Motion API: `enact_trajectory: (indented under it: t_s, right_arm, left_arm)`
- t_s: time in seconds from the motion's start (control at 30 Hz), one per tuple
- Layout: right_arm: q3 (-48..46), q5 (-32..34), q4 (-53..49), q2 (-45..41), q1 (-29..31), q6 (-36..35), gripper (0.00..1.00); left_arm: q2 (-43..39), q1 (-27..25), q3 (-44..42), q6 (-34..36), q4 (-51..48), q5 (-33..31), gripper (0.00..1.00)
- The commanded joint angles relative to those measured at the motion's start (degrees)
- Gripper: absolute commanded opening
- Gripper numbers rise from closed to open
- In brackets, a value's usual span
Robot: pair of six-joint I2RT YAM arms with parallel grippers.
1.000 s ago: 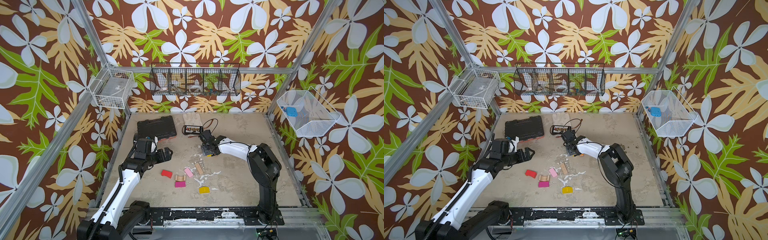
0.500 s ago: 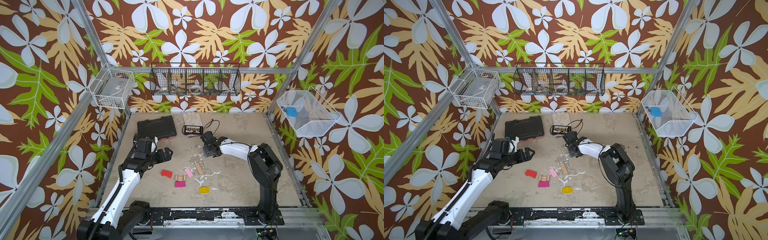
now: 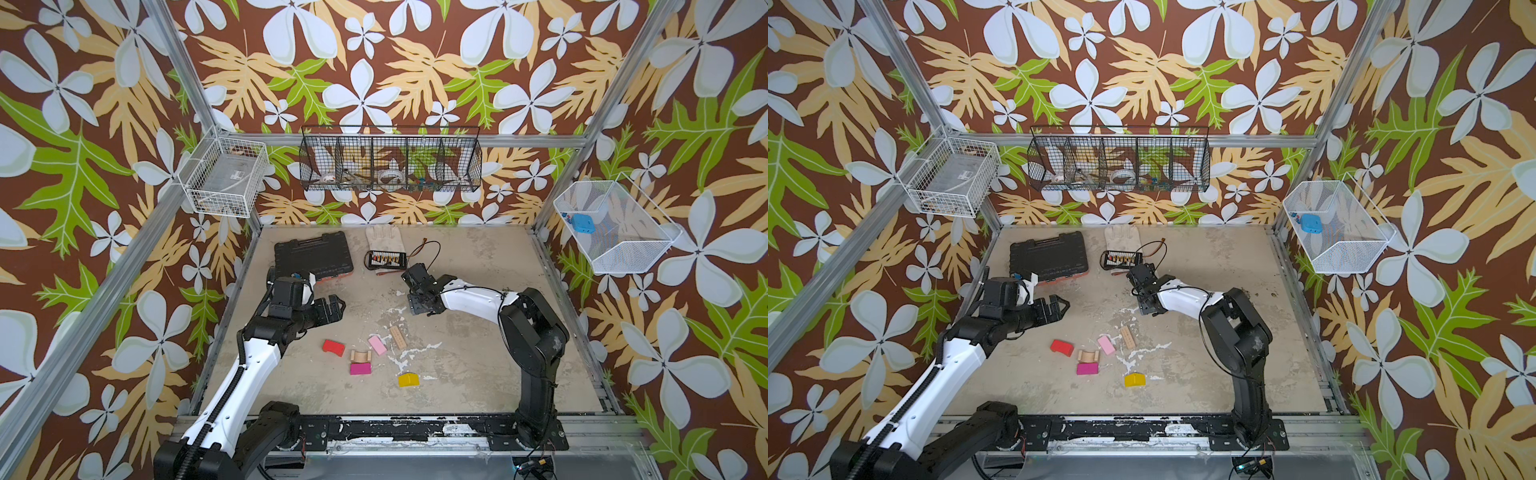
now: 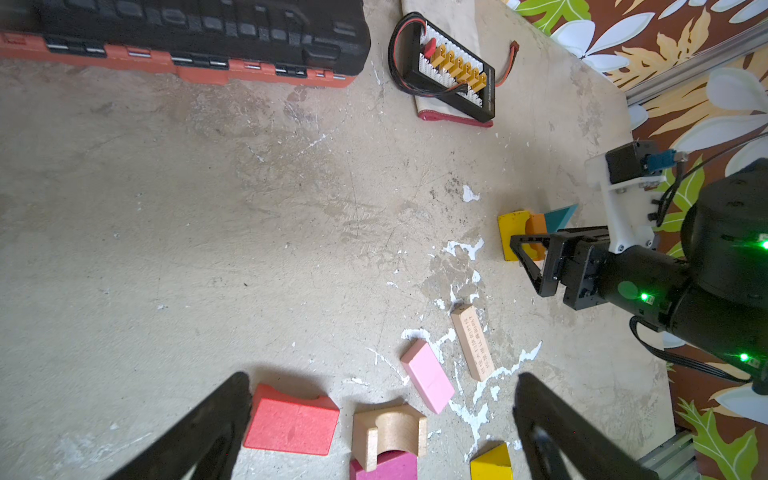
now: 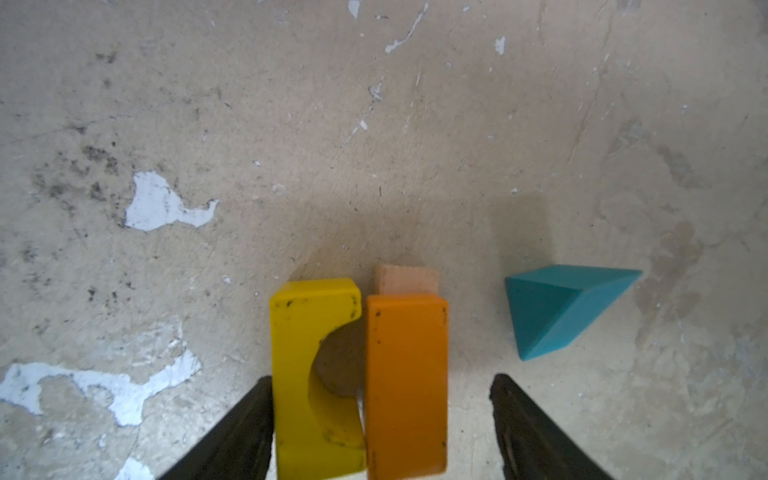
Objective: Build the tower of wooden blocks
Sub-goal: 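Lower the yellow arch beside the orange bar and open the right gripper, then move the right gripper back to the pile over the pink bar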
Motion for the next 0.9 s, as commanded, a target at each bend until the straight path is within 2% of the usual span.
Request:
enact_trajectory:
  t_s: [0.0, 0.43, 0.87]
  right_arm:
    - [-0.12, 0.91, 0.19, -0.57, 0.08, 0.64, 0.79]
    - [5.84, 3.67, -1.44, 3.78, -0.28, 0.55, 0.8]
    - [4.93, 2.98, -0.82, 3.59, -0.63, 1.21, 0.75]
  left_arm:
    - [-0.1, 0.16, -0.15, -0.04, 0.63, 0.21, 1.0]
    - [-0.15, 0.1, -0.15, 0.08, 0.63, 0.34, 1.0]
    - [-0.58, 0.08, -0.15, 0.0, 0.63, 0.12, 1.0]
